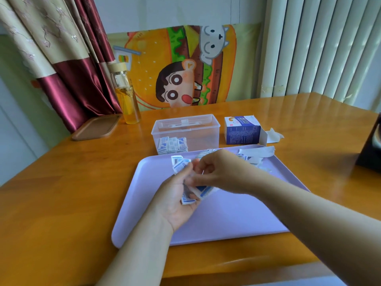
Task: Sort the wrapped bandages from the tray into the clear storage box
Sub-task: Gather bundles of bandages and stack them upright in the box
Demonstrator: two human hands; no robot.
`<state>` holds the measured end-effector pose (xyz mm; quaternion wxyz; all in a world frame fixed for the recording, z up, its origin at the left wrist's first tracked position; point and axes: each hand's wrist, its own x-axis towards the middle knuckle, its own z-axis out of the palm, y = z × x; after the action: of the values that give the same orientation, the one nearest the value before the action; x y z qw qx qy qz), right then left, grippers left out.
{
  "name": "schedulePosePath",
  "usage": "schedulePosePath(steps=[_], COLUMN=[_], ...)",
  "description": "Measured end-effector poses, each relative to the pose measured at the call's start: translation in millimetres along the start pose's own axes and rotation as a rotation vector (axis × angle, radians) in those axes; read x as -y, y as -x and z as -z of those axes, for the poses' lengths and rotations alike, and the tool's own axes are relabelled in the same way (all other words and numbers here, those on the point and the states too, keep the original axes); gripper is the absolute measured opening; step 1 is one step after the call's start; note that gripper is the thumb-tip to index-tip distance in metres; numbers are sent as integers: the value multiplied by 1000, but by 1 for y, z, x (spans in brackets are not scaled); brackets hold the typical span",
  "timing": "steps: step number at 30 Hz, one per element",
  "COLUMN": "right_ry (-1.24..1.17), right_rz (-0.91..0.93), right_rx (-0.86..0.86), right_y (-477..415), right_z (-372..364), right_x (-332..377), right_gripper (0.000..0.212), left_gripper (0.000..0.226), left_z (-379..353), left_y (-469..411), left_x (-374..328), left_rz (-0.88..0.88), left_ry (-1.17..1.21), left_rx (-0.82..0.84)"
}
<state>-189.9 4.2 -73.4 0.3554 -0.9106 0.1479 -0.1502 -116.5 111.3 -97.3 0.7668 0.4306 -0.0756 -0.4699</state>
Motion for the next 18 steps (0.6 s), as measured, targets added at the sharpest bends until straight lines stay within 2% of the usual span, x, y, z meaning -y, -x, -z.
schedulePosePath(steps=[3, 6, 8, 15, 18], right_ry=[137, 521, 630, 664, 482], right_rz=[21, -18, -49, -126, -128], right_rx=[-8, 152, 243, 350, 204], right_y=[-5, -6, -8, -21, -19], right_z=[14, 21, 17, 14, 21], right_x=[-11, -27, -31, -28, -26], right_gripper=[27, 47, 53, 39, 33], left_gripper=[13, 15, 17, 16, 9], left_z=[11, 24, 28, 33, 39], left_y=[-1, -1, 0, -2, -4], left_x=[-11, -24, -28, -30, -30], left_rz=[-56, -87, -106, -118, -87], left_ry=[115, 201, 222, 256, 178], left_rx=[-118, -162, -170, -198, -160])
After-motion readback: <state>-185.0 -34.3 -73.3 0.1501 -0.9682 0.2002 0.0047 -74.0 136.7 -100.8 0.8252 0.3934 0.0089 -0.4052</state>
